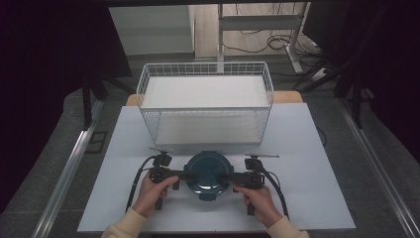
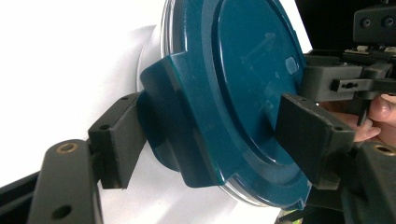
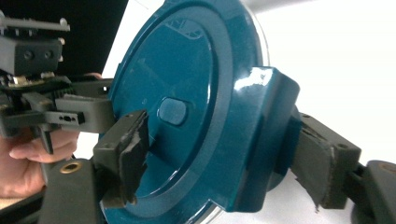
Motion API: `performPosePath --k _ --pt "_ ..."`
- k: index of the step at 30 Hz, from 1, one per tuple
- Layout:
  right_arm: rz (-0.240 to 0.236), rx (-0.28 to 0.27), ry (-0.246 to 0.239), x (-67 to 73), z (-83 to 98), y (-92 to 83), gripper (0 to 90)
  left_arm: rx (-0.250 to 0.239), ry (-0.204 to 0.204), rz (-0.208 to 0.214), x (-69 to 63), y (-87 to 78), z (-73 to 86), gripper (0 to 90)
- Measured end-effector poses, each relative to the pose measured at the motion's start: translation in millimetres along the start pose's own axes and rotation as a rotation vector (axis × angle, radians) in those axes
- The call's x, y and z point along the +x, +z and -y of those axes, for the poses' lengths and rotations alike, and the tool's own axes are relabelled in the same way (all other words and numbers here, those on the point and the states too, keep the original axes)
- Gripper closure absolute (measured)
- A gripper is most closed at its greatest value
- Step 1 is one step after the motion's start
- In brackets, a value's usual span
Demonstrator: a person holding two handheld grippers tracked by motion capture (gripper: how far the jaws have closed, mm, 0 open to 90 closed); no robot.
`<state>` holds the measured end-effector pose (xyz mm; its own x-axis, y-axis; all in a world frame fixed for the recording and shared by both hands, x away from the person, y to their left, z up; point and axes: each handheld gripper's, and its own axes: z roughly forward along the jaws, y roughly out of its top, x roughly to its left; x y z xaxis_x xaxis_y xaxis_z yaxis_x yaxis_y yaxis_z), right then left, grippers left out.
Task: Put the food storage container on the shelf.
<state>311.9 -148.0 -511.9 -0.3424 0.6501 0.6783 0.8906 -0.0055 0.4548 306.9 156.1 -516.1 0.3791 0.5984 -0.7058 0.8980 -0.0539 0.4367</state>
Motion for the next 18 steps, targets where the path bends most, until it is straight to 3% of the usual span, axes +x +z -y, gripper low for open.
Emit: performPosePath --k 18 --pt "-0.035 -0.063 0.01 1.8 12.1 -14.3 34.8 -0.052 0.028 0.014 -8.3 -12.0 10.9 37.6"
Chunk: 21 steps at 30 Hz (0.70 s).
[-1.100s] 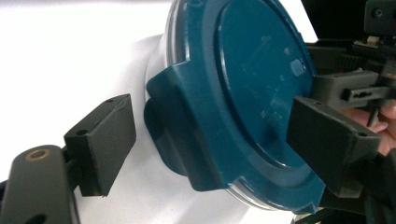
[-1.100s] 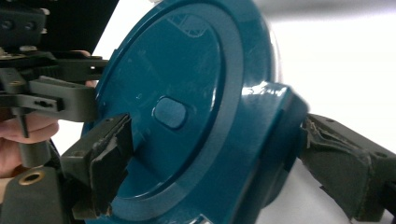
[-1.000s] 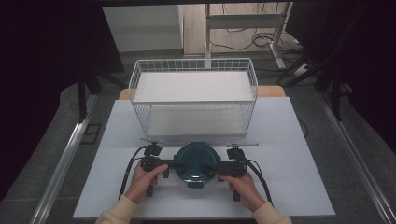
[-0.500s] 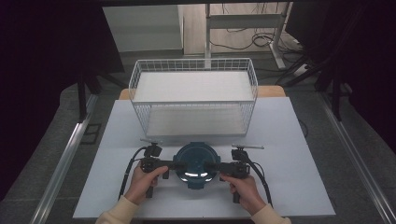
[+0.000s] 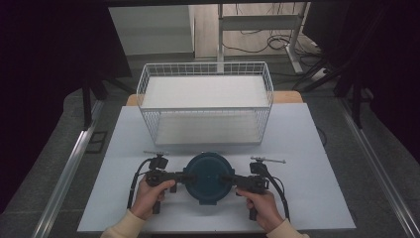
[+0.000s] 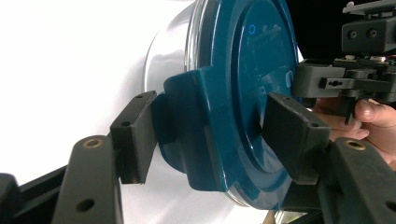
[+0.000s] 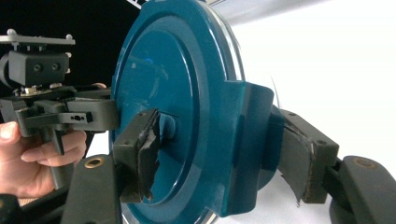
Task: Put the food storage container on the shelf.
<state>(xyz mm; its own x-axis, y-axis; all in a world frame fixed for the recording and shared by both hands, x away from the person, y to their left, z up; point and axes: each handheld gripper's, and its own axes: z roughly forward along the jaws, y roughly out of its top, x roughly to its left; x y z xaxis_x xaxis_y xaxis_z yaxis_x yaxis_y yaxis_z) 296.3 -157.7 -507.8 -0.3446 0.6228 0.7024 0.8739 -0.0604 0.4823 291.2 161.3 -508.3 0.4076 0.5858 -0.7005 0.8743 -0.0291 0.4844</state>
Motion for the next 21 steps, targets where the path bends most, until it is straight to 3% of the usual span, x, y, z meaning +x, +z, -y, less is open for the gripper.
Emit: performPosePath --k 13,21 --pt "0.0 -0.026 0.024 2.1 4.7 -4.7 36.8 -0.017 0.017 -0.012 -7.1 -2.7 3.9 39.7" --pt "0.001 -0.026 -0.004 4.4 5.0 -5.8 37.2 -0.025 0.027 -0.024 -10.2 -4.9 4.0 40.2"
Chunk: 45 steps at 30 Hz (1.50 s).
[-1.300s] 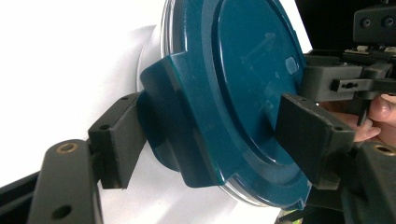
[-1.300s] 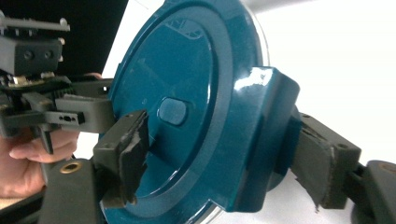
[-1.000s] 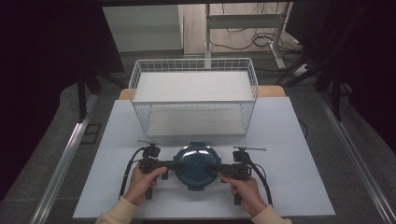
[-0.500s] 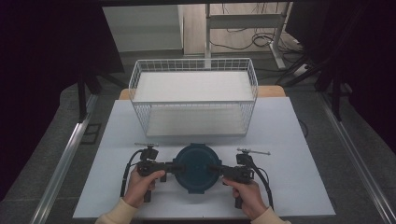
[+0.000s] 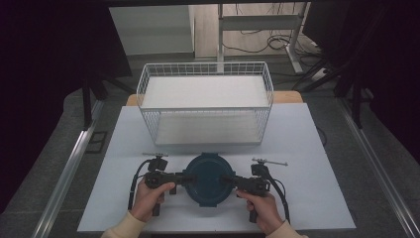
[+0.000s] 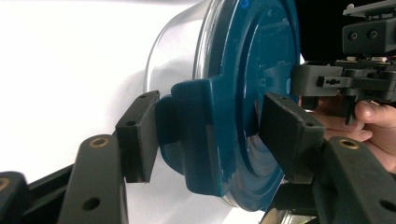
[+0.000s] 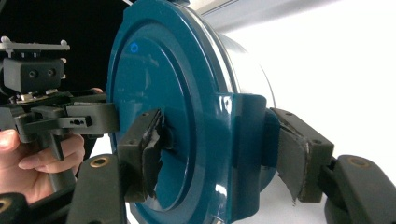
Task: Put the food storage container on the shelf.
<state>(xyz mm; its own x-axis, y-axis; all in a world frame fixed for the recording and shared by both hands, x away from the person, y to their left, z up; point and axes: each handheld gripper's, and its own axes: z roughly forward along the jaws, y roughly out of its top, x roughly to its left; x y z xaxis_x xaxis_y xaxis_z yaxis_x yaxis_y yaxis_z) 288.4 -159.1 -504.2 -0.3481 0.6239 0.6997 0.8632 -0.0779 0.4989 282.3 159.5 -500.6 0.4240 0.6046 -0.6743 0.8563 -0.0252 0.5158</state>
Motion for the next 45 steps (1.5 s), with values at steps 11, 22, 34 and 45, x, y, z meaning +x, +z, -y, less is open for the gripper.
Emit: performPosePath --k 11,22,34,45 --pt "-0.013 -0.019 -0.073 9.6 -4.3 -6.5 37.3 -0.036 0.035 -0.003 -10.6 -8.6 -2.1 41.1" --pt "-0.023 -0.046 -0.142 20.4 -9.6 -15.6 37.2 -0.068 0.073 0.005 -21.2 -18.4 -6.4 42.3" --pt "-0.025 -0.071 -0.188 30.9 -15.3 -24.4 37.2 -0.089 0.109 0.001 -32.0 -24.9 -13.1 42.2" --pt "-0.033 -0.091 -0.218 38.3 -26.2 -29.9 37.3 -0.113 0.141 -0.005 -40.0 -31.4 -23.2 42.3"
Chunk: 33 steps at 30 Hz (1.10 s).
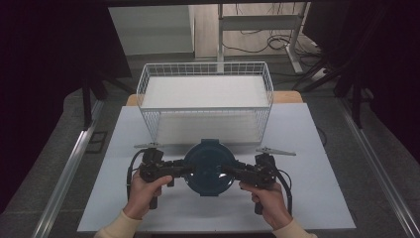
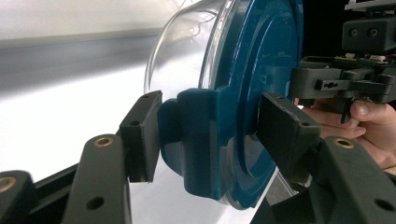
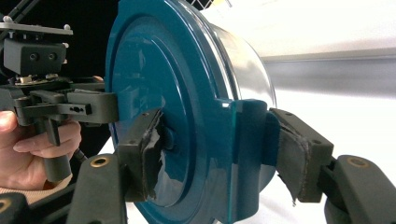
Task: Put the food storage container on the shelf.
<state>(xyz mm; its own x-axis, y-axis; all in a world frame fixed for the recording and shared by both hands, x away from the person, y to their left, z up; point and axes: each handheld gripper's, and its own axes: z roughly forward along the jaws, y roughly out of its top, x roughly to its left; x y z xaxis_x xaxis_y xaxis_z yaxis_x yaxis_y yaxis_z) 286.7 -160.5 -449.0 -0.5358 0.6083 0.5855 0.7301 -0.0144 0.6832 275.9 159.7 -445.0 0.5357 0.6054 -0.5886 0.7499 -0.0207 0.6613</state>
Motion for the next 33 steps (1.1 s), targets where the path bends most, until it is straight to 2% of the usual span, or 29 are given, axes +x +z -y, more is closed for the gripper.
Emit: performPosePath --k 5,9,19,33 --pt "-0.003 0.0 -0.019 2.0 -6.2 -0.1 37.3 -0.007 0.005 0.004 -0.7 -2.7 -3.8 42.8" --pt "0.009 -0.008 -0.043 7.6 -13.7 0.2 37.3 -0.024 -0.009 0.019 2.0 -5.9 -8.1 42.8" --pt "0.009 -0.006 -0.067 13.9 -31.6 2.7 37.4 -0.038 0.006 0.024 2.4 -12.1 -22.6 42.9" --pt "0.017 -0.034 -0.125 26.5 -69.8 -7.9 37.4 -0.076 0.041 0.03 -10.0 -20.6 -59.7 42.9"
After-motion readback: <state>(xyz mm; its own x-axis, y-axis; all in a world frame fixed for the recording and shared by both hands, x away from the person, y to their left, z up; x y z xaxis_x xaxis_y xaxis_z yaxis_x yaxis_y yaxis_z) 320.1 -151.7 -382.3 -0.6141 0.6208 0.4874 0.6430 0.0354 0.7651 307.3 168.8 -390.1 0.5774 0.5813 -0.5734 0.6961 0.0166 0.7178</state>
